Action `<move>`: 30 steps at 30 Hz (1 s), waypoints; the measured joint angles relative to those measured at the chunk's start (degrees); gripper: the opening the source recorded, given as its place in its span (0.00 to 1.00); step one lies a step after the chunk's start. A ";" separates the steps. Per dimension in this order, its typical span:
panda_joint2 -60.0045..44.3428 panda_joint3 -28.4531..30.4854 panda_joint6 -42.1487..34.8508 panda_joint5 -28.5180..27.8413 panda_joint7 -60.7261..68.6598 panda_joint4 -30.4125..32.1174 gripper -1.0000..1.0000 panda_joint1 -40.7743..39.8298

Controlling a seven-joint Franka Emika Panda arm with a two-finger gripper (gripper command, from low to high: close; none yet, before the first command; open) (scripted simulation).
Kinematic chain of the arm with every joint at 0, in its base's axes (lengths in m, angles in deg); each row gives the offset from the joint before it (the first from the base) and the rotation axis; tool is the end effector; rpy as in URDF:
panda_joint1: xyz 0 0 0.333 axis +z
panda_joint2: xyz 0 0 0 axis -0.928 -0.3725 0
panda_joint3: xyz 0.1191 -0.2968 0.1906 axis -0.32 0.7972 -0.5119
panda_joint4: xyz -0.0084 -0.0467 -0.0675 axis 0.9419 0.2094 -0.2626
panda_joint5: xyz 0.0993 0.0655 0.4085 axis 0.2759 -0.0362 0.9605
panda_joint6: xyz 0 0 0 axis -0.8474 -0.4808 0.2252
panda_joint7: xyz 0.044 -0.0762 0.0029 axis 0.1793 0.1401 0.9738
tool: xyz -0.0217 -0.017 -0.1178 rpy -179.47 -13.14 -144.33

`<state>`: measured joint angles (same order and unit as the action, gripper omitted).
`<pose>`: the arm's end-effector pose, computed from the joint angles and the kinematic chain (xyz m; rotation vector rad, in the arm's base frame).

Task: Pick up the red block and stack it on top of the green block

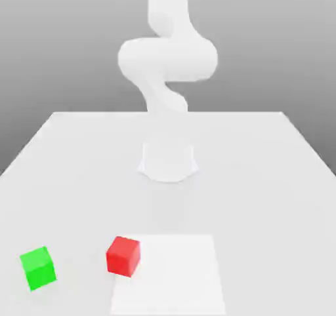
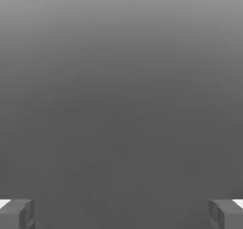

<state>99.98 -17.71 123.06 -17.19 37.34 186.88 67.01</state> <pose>0.3869 -0.0086 0.6914 -2.4860 1.0990 -0.9414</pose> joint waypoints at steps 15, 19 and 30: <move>-31.68 2.91 17.69 -1.42 -4.16 16.06 0.50 -5.74; -39.99 4.16 22.33 0.02 -3.98 20.28 0.50 -6.79; -55.90 2.32 34.96 3.79 -1.59 20.07 0.00 -8.34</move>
<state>44.08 -15.39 158.02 -13.40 35.75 206.95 58.67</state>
